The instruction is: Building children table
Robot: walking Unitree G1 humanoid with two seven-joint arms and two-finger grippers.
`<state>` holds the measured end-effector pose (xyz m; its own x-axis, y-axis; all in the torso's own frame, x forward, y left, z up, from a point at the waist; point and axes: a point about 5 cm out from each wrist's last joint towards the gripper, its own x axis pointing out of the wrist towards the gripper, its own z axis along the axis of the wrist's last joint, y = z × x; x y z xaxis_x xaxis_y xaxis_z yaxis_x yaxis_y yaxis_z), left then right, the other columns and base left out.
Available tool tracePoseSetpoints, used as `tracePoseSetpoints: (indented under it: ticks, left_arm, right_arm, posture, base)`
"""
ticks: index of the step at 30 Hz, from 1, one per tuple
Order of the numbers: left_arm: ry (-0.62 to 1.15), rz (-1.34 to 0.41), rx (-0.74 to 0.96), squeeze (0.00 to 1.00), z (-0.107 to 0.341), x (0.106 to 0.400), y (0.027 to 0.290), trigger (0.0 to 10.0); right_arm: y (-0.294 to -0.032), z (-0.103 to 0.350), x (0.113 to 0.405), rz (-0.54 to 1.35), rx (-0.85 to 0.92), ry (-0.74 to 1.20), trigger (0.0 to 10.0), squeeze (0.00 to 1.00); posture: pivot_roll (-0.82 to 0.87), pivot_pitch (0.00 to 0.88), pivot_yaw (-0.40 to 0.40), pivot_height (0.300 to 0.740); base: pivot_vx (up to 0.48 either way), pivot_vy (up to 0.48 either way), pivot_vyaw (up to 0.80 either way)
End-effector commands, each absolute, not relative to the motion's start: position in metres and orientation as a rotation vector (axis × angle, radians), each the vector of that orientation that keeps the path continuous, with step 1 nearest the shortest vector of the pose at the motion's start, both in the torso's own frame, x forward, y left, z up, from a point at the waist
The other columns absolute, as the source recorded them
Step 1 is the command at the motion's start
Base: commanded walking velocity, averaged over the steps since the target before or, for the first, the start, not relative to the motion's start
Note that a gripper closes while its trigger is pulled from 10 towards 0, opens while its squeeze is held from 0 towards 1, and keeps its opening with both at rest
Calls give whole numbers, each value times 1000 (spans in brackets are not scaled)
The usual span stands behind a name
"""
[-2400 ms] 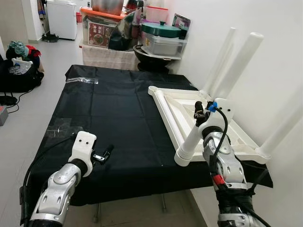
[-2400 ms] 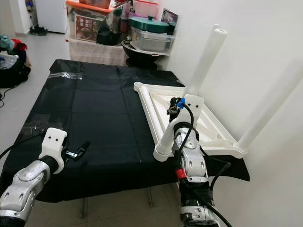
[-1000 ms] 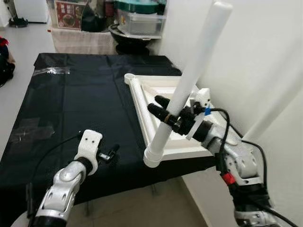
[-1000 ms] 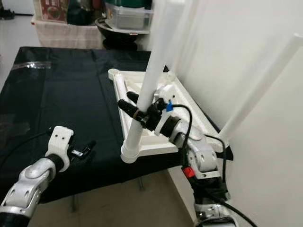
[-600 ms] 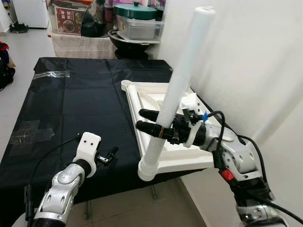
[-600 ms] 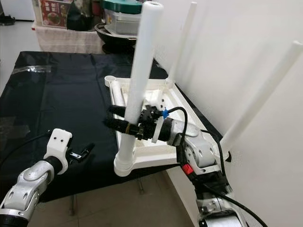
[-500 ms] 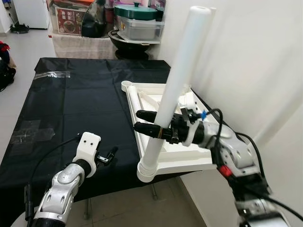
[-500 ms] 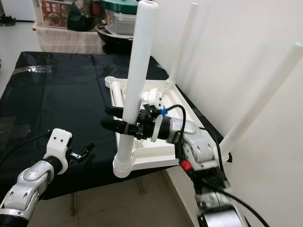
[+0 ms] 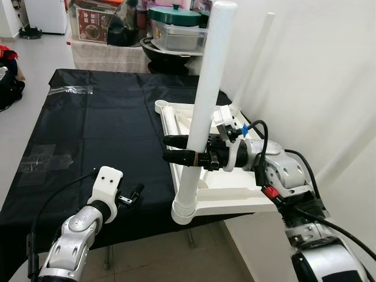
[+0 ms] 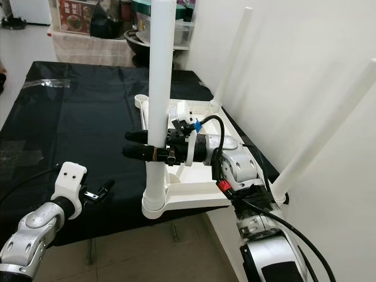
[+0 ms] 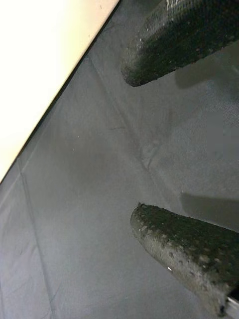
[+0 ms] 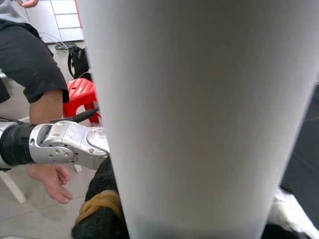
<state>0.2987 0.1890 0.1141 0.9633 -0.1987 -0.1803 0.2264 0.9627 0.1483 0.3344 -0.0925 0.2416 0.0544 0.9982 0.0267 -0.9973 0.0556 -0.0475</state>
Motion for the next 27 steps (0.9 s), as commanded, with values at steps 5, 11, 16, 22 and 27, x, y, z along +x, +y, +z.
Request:
tracePoseSetpoints:
  ticks: [5,11,16,22,27]
  left_arm:
    - [177,-227,173,0,112,298,185,10000]
    - [178,-228,174,0,113,299,186,10000]
    - [179,-228,175,0,113,299,186,10000]
    - [182,-232,175,0,112,299,185,10000]
    - [183,-234,178,0,112,300,186,10000]
  right_arm:
    - [-87,218,336,1552,51,52,10000,0]
    - [-89,217,338,1538,74,43,10000,0]
    - [-91,213,340,1509,98,40,10000,0]
    - [-93,209,342,1477,117,39,10000,0]
    - [-95,205,346,1430,135,38,10000,0]
  posture:
    - [156,0,-175,740]
    - [158,0,-170,740]
    - [157,0,-166,740]
    - [154,0,-163,740]
    - [156,0,-161,740]
  base:
    - [0,0,0]
    - [0,0,0]
    - [0,0,0]
    - [0,0,0]
    - [0,0,0]
